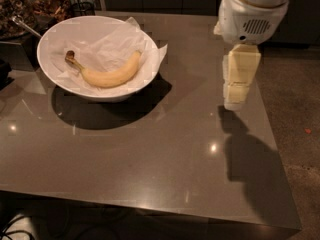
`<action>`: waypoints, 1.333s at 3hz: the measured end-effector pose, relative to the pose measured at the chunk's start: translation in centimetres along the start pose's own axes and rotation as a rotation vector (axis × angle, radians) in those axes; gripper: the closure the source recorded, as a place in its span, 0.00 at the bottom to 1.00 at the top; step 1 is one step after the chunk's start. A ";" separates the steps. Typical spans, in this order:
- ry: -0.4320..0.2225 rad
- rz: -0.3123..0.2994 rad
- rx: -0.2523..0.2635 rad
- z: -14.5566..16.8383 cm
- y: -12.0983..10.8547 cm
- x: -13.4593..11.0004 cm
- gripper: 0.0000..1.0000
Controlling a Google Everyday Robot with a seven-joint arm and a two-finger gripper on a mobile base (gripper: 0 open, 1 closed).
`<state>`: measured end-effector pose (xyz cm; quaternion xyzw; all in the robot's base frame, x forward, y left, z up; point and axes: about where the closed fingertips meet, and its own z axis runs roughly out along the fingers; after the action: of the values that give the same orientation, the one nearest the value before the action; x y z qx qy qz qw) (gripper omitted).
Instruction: Pick banana from white bowl
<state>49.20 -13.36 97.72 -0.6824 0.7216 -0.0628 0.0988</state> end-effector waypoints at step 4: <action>-0.036 -0.276 0.073 -0.1 -7.3 -12.1 0.00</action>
Offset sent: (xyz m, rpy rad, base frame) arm 0.0452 0.0715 0.0247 0.0054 -0.0342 0.1430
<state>56.86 -1.70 100.15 -0.7721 0.6161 -0.0900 0.1269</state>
